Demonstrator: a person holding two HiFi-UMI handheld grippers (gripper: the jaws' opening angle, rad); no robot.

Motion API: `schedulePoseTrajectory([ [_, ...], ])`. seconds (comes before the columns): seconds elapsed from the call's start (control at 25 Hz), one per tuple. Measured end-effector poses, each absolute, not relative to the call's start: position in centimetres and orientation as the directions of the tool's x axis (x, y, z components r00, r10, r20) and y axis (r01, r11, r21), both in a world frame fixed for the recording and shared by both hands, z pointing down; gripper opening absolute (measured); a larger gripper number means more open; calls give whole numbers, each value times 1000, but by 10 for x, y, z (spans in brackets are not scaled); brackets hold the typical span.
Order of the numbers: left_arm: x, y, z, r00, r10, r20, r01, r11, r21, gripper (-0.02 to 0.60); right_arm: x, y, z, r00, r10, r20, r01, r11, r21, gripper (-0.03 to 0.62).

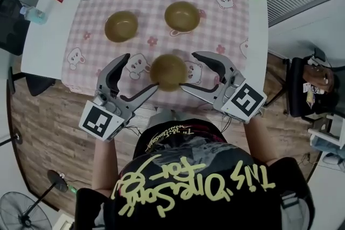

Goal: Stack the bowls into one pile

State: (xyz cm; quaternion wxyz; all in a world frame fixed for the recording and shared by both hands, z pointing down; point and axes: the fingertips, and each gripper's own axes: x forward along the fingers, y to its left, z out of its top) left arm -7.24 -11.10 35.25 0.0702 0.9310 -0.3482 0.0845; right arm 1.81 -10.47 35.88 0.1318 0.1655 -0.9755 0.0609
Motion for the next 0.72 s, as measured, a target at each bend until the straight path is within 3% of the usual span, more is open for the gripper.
schedulePoseTrajectory([
  [0.32,-55,-97,384,812,-503,296,-529,-849,8,416,26,-92,406,-904,-218,367,-269,958,-95,313],
  [0.72,-55,-88,421,810,-443,383,-496,-867,45,416,31,-85,440,-884,-159,439,-215,973,-81,314],
])
